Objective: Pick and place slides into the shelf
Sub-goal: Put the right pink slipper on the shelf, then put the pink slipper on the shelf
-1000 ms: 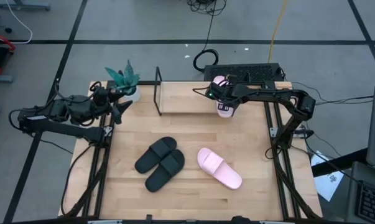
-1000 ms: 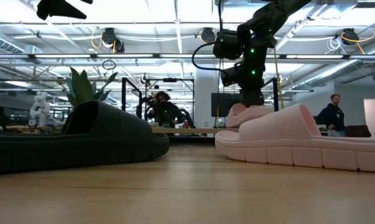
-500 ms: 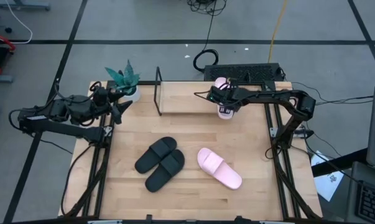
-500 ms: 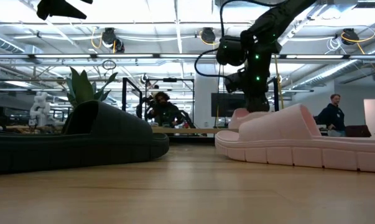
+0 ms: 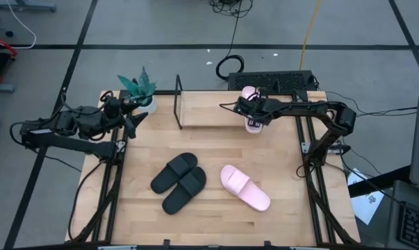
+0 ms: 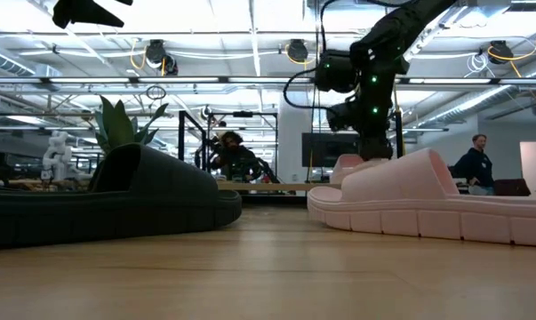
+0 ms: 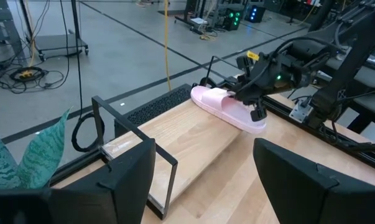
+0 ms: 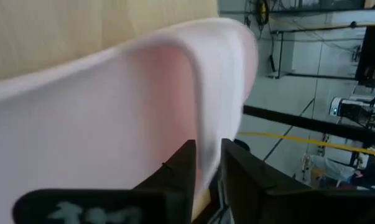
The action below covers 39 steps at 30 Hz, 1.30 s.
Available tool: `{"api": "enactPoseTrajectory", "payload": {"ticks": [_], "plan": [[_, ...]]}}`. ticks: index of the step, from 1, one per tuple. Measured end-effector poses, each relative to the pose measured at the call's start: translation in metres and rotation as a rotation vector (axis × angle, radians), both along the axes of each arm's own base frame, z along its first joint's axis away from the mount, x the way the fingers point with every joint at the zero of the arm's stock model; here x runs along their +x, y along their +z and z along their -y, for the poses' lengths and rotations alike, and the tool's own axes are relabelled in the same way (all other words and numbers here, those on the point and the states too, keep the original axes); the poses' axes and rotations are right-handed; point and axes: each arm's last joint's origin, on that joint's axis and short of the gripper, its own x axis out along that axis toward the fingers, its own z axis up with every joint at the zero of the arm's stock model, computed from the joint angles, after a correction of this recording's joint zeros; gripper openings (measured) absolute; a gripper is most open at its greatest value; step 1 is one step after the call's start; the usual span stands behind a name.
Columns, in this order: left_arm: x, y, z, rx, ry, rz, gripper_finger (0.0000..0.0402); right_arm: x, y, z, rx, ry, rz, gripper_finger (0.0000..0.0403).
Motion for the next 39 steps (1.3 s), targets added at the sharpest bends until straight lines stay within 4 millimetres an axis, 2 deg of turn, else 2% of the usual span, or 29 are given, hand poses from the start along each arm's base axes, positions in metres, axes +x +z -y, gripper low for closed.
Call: {"api": "enactPoseTrajectory", "payload": {"ticks": [8,14,24,29,36,39], "plan": [[0.000,0.000,0.000,0.003,-0.001,0.000,0.0273,-0.006,0.022,-0.005,0.052,0.037,0.129,0.0103],[0.000,0.000,0.000,0.003,-0.001,0.001,0.0273,-0.009,0.029,-0.011,0.061,0.047,0.130,0.0127],[0.000,0.000,0.000,0.003,-0.002,0.002,0.0273,-0.002,0.049,-0.052,0.054,0.199,0.204,0.0133],[0.000,0.000,0.000,0.002,-0.003,0.002,0.0273,-0.006,0.062,-0.092,0.129,0.304,0.273,0.0133],[0.003,-0.001,0.000,0.013,-0.005,-0.023,0.0273,-0.016,0.082,-0.168,0.498,0.675,0.413,0.0133],[0.004,-0.002,0.000,0.032,-0.009,-0.043,0.0273,-0.020,0.085,-0.195,0.597,0.796,0.436,0.0132]]}}
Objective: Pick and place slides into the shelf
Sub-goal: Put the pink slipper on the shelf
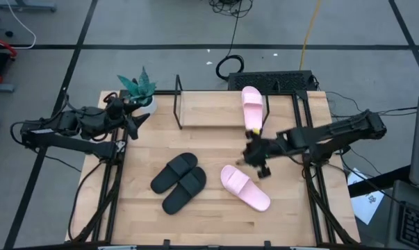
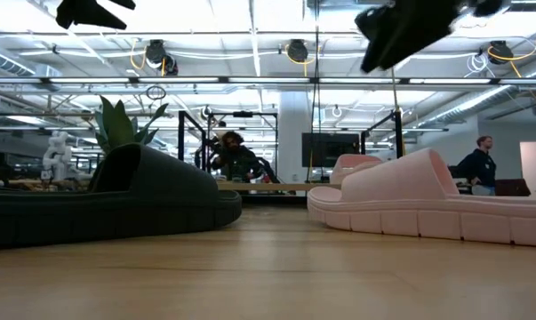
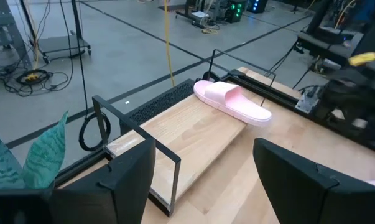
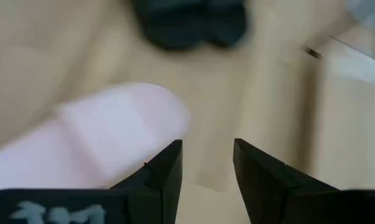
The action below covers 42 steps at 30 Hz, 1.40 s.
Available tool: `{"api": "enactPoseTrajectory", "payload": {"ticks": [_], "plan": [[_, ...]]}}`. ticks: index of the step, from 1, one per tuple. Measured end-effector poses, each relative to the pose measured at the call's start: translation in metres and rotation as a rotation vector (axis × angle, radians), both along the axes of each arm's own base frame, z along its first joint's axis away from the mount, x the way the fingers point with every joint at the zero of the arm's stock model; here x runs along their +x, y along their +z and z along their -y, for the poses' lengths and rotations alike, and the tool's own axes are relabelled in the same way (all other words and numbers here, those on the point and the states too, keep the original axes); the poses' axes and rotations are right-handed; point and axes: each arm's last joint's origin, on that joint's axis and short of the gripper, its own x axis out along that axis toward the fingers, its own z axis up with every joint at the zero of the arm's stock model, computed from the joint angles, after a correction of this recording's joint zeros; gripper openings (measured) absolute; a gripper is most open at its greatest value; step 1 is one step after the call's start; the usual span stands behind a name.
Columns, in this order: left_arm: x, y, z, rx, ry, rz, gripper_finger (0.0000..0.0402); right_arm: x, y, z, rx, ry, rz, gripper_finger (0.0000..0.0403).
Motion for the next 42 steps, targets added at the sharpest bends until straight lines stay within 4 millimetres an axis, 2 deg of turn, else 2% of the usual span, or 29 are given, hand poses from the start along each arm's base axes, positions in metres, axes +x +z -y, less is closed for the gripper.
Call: {"api": "enactPoseTrajectory", "payload": {"ticks": [3,9,17,22,31,37,42], "plan": [[0.005,-0.001,0.000,0.017,-0.003,-0.029,0.0273,-0.001,-0.005,-0.023,0.020,0.089,-0.020,0.0132],[0.011,-0.004,0.000,0.021,-0.008,-0.055,0.0273,0.004,-0.033,-0.054,0.014,0.136,-0.146,0.0132],[0.011,-0.004,0.001,0.020,-0.011,-0.057,0.0273,0.010,-0.071,-0.078,-0.043,0.175,-0.295,0.0132],[0.011,-0.004,0.001,0.019,-0.011,-0.056,0.0273,0.014,-0.080,-0.080,-0.136,0.138,-0.291,0.0132],[0.011,-0.004,0.001,0.018,-0.014,-0.056,0.0273,0.023,-0.100,-0.083,-0.176,0.124,-0.321,0.0132],[0.011,-0.004,0.001,0.018,-0.014,-0.056,0.0273,0.032,-0.109,-0.081,-0.331,0.060,-0.253,0.0132],[0.011,-0.004,0.001,0.025,-0.025,-0.062,0.0273,0.038,-0.116,-0.075,-0.411,-0.010,-0.234,0.0107]]}}
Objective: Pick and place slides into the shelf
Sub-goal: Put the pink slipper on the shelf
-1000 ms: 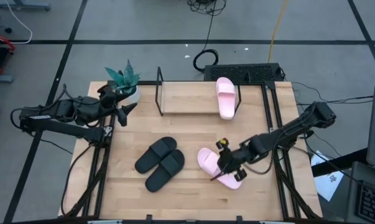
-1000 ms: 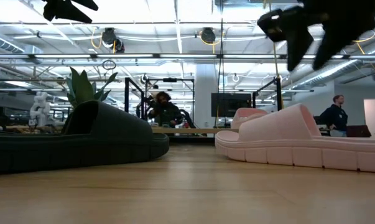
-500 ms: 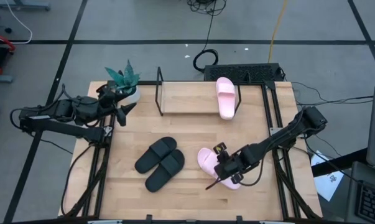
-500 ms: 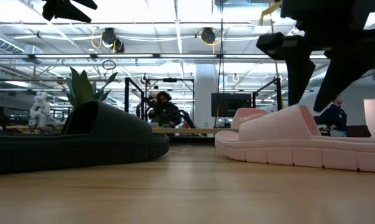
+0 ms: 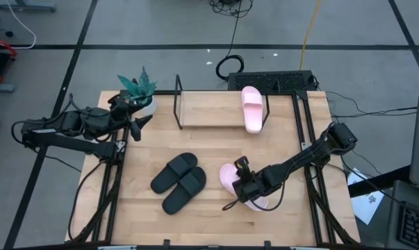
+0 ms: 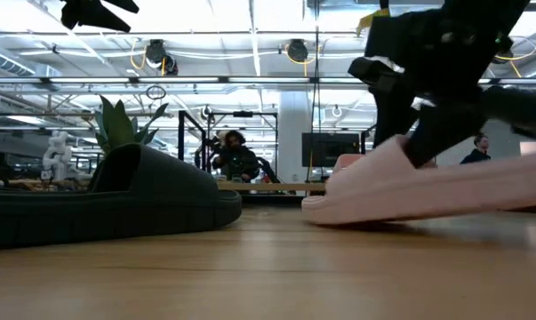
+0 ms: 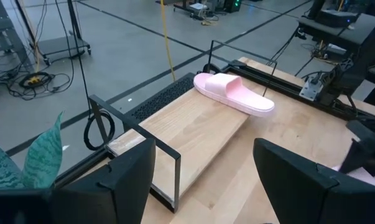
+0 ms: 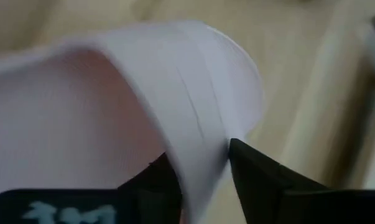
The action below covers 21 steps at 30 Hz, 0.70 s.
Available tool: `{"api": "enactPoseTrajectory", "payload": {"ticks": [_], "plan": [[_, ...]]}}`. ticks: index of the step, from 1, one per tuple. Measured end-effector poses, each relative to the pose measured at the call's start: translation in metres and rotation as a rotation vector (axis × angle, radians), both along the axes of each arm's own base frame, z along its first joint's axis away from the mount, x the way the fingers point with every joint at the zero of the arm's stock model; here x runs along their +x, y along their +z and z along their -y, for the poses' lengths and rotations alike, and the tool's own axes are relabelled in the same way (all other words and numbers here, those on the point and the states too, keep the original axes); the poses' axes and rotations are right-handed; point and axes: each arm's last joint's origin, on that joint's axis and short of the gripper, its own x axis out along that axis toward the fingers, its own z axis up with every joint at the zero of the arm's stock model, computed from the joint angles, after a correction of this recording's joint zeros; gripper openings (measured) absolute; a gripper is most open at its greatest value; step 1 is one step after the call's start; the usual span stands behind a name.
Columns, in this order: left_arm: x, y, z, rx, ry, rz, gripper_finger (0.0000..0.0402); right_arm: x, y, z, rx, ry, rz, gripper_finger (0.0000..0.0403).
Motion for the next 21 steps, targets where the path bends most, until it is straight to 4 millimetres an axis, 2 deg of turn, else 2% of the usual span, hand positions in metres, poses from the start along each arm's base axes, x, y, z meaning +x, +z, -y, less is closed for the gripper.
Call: {"api": "enactPoseTrajectory", "payload": {"ticks": [3,6,9,13,16,21], "plan": [[0.000,0.000,0.000,0.003,-0.013,-0.005,0.0273,0.001,-0.001,0.003,-0.083,-0.033,0.030,0.0060],[0.000,0.000,0.000,0.000,-0.020,-0.005,0.0273,0.000,0.010,0.006,-0.166,-0.049,0.005,0.0012],[0.000,0.000,0.000,0.000,-0.020,-0.005,0.0273,0.009,0.032,0.012,-0.239,-0.112,0.046,0.0008],[0.000,0.000,0.000,0.000,-0.020,-0.005,0.0273,0.026,0.071,0.024,-0.242,-0.169,0.161,0.0005],[0.000,0.000,0.000,0.001,-0.020,-0.005,0.0273,0.038,0.097,0.044,-0.269,-0.241,0.233,0.0003],[0.000,0.000,0.000,0.005,-0.022,-0.007,0.0273,0.055,0.127,0.096,-0.259,-0.419,0.313,0.0002]]}}
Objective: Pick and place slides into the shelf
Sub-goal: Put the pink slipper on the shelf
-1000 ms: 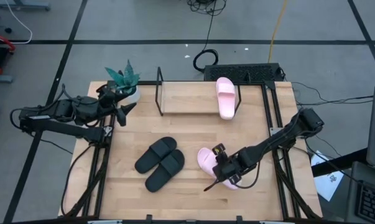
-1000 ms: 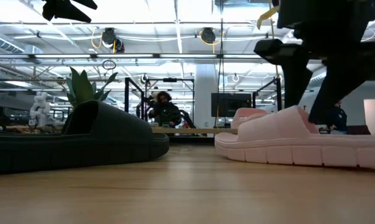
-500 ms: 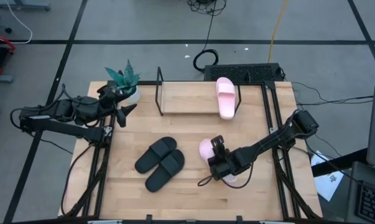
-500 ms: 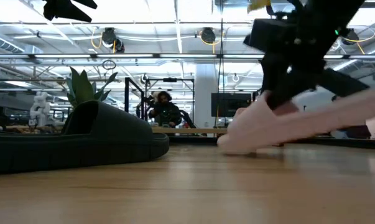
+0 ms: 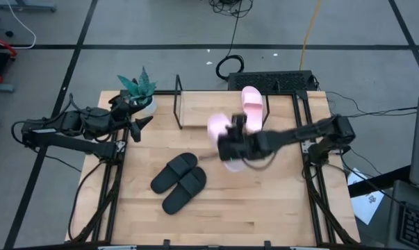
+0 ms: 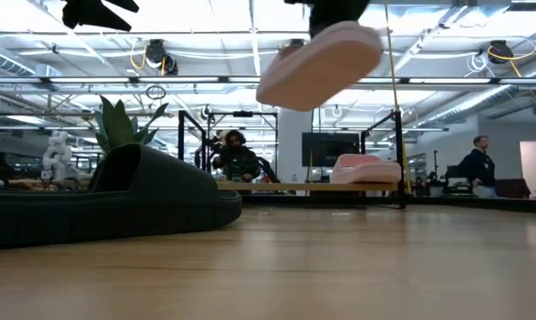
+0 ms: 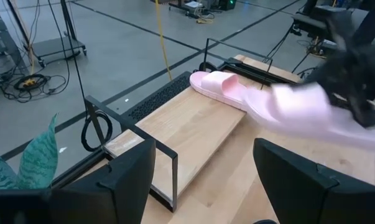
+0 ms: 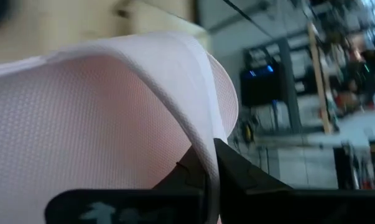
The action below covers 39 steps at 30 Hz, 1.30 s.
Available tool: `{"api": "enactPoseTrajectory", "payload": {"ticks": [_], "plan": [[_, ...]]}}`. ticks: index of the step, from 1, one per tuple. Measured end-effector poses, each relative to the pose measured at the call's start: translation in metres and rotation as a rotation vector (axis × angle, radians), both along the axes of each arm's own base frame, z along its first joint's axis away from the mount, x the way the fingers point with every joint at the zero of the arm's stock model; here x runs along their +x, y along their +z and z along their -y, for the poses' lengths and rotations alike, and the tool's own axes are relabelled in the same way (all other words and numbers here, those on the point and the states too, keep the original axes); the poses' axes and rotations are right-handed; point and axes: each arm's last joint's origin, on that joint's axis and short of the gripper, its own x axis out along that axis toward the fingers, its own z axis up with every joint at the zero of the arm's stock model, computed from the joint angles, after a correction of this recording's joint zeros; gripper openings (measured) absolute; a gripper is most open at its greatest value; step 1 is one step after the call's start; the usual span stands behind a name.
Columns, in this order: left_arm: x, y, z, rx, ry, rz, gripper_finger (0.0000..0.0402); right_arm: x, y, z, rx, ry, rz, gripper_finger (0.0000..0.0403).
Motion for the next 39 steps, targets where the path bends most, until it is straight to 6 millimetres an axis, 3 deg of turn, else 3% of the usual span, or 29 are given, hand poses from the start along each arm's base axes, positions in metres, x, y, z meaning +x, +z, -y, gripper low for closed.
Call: {"api": "enactPoseTrajectory", "payload": {"ticks": [4,8,16,28,39], "plan": [[0.000,0.000,0.000,0.000,0.000,0.003,0.0273,0.006,0.011,0.041,0.017,-0.128,0.080,0.0001],[0.000,0.001,0.000,-0.001,0.001,0.006,0.0273,0.004,0.010,0.075,0.082,-0.214,0.098,0.0001],[0.001,0.001,0.000,-0.022,0.010,0.029,0.0273,0.003,-0.005,0.121,0.107,-0.328,0.059,0.0001],[0.001,0.002,0.000,-0.048,0.021,0.050,0.0273,0.009,-0.034,0.156,0.082,-0.342,-0.094,0.0000],[0.001,0.002,0.000,-0.047,0.022,0.051,0.0273,-0.002,-0.059,0.174,0.125,-0.361,-0.130,0.0000]]}}
